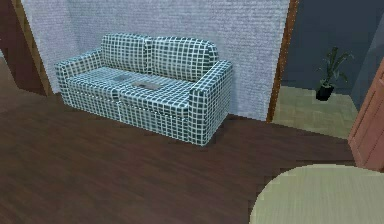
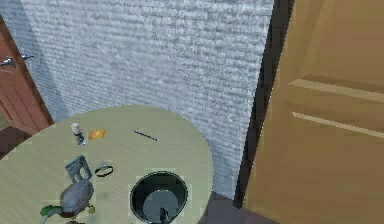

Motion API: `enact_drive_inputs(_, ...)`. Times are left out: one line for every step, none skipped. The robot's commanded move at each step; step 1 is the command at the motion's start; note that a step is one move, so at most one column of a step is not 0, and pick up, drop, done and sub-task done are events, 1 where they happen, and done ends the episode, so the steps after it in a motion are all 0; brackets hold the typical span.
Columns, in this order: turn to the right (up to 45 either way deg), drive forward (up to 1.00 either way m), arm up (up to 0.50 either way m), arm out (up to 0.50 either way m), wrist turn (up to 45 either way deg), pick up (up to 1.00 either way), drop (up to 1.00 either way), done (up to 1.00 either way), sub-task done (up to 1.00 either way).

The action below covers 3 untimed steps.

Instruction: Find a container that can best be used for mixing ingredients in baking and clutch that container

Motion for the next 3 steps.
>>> enact_drive_inputs(0.0,0.0,0.0,0.0,0.0,1.0,0.0,0.0,0.0)
enact_drive_inputs(0.0,0.0,0.1,0.0,0.0,0.0,0.0,0.0,0.0)
enact_drive_inputs(0.0,0.0,0.0,0.0,0.0,0.0,0.0,1.0,0.0)
